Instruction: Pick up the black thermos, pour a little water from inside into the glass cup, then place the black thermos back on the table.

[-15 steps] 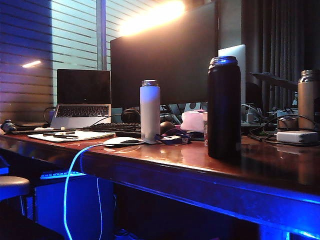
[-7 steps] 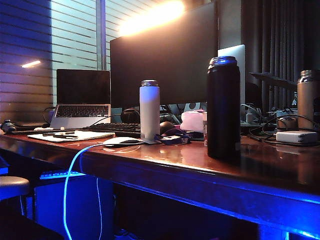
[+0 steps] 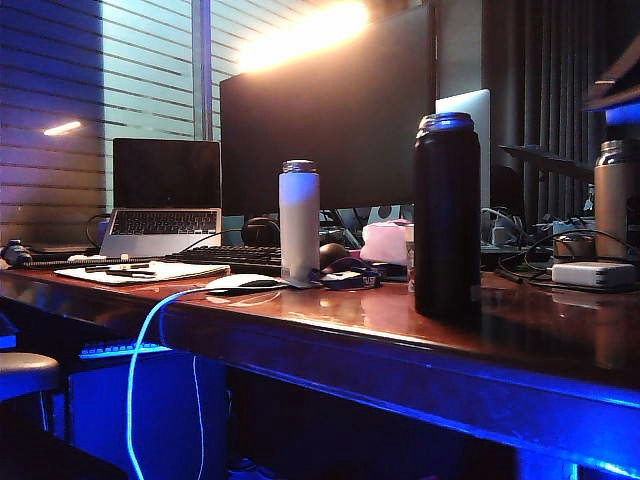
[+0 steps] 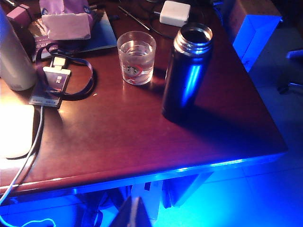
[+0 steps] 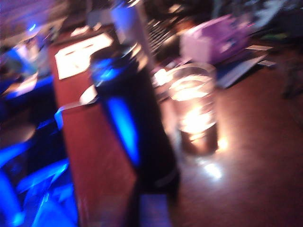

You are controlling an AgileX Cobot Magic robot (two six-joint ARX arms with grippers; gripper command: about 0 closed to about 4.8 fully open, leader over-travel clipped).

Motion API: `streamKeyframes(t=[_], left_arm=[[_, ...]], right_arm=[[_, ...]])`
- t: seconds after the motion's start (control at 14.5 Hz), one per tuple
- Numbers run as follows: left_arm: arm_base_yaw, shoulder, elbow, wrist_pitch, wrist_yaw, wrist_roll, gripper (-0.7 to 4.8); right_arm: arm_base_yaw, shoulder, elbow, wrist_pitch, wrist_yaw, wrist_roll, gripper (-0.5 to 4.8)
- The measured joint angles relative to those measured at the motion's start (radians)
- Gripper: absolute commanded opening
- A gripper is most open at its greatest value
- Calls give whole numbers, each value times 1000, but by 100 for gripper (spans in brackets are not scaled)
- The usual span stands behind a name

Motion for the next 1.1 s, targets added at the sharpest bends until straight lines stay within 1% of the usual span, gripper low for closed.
streamKeyframes(t=[0.14,0.21,0.34,0.55,0.69,0.76,0.83,0.96,1.1], left_arm=[[0,0,0,0,0,0,-3],[0,0,0,0,0,0,-3],[0,0,0,1,0,0,-3],[0,-1,0,1,0,0,-3],[0,-1,0,1,0,0,-3],[0,-1,0,1,0,0,-3],[0,-1,0,1,0,0,-3],[0,-1,0,1,0,0,-3],[0,-1,0,1,0,0,-3]], right_arm=[[50,41,0,5,-5,-27,479],[87,68,0,16,26,-27,479],[182,116,0,74,129,-47,479],[298,202,-9,248,316,-79,479],[320,262,-30,337,412,-82,479],[320,295,-37,370,427,-82,479],[320,312,-37,383,430,-82,479],[320,430,-36,525,430,-82,479],[320,523,-36,617,428,-82,479]])
